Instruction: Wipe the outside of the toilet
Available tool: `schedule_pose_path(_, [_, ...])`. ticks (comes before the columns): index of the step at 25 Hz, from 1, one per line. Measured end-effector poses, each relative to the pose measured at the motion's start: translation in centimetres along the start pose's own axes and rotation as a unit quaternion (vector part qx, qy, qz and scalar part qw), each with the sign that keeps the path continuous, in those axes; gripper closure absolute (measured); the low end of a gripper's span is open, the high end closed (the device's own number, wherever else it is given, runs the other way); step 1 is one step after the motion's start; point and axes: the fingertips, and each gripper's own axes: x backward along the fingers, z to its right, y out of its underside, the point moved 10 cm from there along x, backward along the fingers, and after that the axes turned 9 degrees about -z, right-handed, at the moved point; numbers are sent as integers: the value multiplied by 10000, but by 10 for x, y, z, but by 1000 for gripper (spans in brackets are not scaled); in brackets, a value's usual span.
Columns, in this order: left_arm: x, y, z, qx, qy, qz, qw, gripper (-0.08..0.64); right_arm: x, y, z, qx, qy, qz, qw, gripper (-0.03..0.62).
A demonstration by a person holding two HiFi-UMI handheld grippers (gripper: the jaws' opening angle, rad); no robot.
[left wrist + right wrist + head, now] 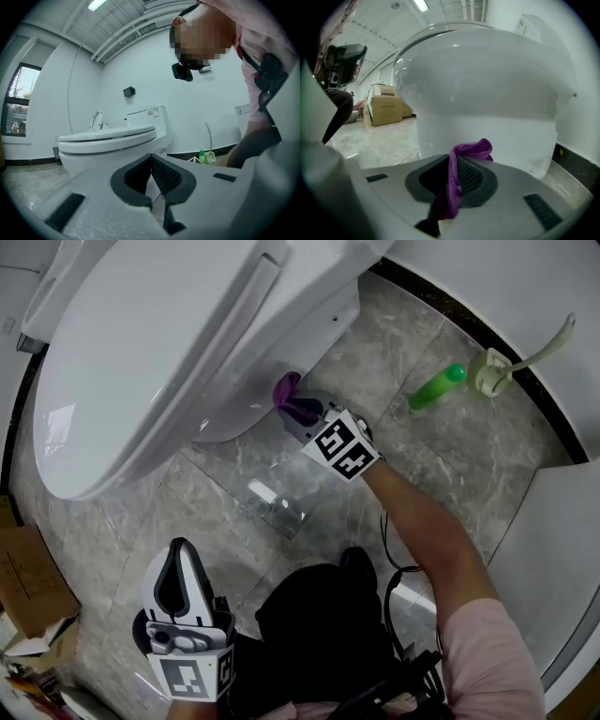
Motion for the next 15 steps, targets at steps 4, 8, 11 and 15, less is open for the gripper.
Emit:
schedule_pose_path(4, [-10,0,6,-23,28,-79,10000,552,8,18,44,-294,456,-89,9985,535])
schedule_pose_path(8, [-13,3,6,-176,-29,-249,9995,552,10,32,83,-421,845,-280,9951,535])
schedule_pose_path(11, [-17,4,6,-133,-71,-330,9993,552,4,36,105,-479,1035,-389,9927,534])
schedule_pose_path(15, [-22,8,6,-133,-131,-381,9991,552,-6,38,131,-536,1321,-442,9888,534])
